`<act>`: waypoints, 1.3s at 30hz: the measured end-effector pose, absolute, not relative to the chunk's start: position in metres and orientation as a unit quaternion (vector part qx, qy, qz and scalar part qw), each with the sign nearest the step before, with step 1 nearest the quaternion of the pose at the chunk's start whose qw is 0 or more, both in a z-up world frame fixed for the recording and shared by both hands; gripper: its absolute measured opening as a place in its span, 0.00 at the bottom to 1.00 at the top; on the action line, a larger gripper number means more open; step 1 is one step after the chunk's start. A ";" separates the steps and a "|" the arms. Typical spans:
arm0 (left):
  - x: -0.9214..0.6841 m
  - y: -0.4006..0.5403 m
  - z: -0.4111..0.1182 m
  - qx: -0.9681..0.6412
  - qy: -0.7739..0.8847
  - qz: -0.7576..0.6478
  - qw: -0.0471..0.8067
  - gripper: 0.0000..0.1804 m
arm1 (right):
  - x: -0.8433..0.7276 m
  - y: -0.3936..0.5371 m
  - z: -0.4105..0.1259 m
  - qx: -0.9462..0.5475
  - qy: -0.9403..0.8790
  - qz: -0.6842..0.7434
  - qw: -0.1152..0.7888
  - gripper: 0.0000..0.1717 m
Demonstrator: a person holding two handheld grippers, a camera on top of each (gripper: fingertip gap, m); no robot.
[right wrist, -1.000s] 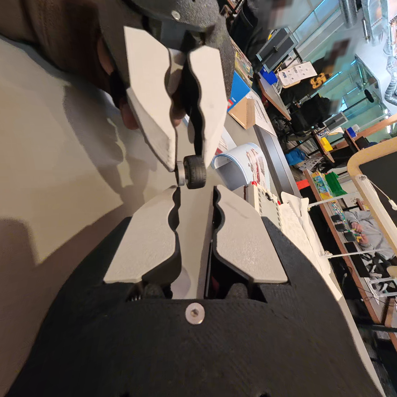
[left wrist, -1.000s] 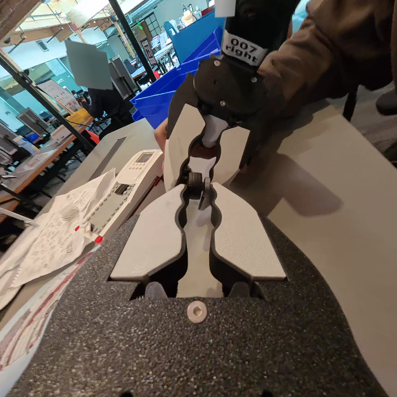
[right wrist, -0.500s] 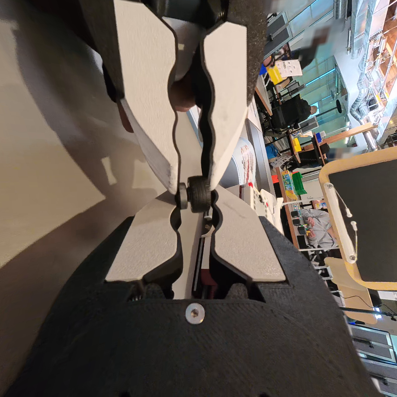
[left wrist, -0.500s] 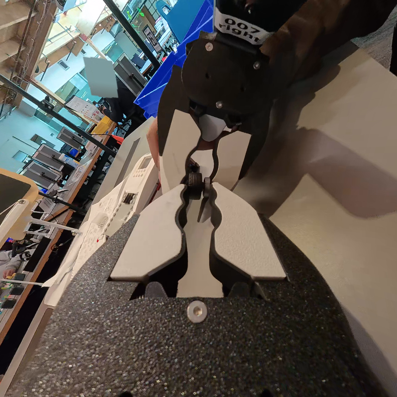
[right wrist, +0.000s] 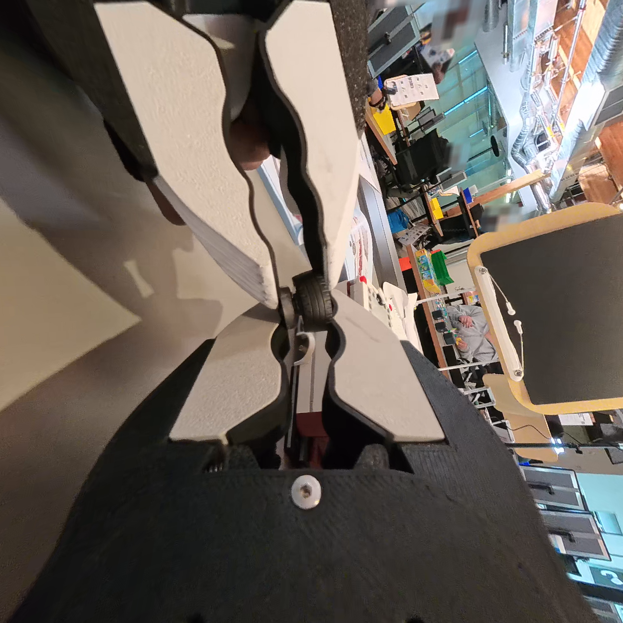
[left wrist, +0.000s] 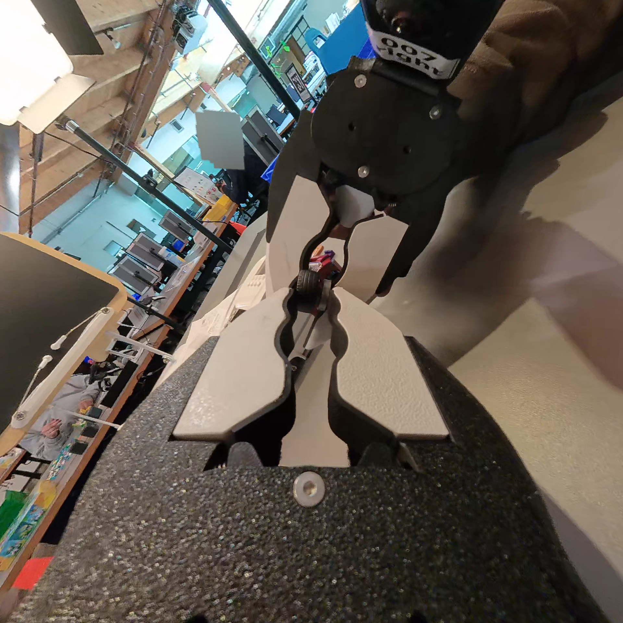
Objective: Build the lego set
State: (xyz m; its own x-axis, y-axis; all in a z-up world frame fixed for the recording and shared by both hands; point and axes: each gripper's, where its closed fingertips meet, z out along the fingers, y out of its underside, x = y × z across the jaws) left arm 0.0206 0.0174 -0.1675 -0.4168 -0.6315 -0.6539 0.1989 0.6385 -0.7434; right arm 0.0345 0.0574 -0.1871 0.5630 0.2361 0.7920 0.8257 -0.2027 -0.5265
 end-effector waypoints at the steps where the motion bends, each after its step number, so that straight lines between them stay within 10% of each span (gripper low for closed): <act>1: 0.021 0.017 -0.167 -0.143 0.739 -0.396 0.526 0.10 | 0.035 0.058 -0.186 -0.720 -0.365 -0.290 0.514 0.10; 22: 0.021 0.019 -0.164 -0.136 0.731 -0.407 0.531 0.12 | 0.037 0.059 -0.177 -0.699 -0.358 -0.338 0.518 0.10; 34: 0.040 0.049 -0.145 -0.496 0.443 -0.747 -0.023 0.21 | 0.060 0.057 -0.157 -0.591 -0.387 -0.528 0.472 0.10; 39: 0.037 0.021 -0.168 -0.528 0.447 -0.710 -0.132 0.25 | 0.060 0.059 -0.155 -0.559 -0.401 -0.566 0.455 0.10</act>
